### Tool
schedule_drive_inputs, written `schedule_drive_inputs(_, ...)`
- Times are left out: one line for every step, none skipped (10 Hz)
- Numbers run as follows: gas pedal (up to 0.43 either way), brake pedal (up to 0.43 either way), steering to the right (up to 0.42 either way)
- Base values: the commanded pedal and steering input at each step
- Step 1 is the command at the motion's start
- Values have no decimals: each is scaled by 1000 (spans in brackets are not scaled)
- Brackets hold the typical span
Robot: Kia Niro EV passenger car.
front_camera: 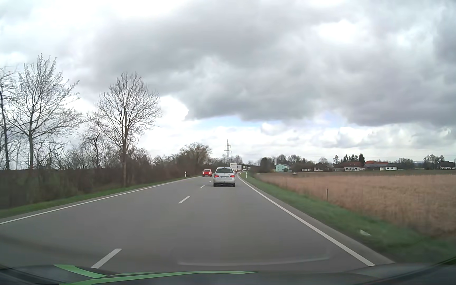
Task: Follow the waypoints while adhering to traffic rules and regulations
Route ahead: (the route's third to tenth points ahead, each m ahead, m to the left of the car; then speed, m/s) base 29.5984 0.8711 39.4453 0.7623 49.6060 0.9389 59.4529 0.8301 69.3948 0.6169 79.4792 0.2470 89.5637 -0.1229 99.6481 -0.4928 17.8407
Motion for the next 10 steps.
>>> schedule_drive_inputs(98, 0, 4)
schedule_drive_inputs(110, 0, 4)
schedule_drive_inputs(110, 0, 4)
schedule_drive_inputs(118, 0, 3)
schedule_drive_inputs(118, 0, 1)
schedule_drive_inputs(130, 0, 0)
schedule_drive_inputs(130, 0, 0)
schedule_drive_inputs(130, 0, 0)
schedule_drive_inputs(130, 0, 0)
schedule_drive_inputs(130, 0, 0)
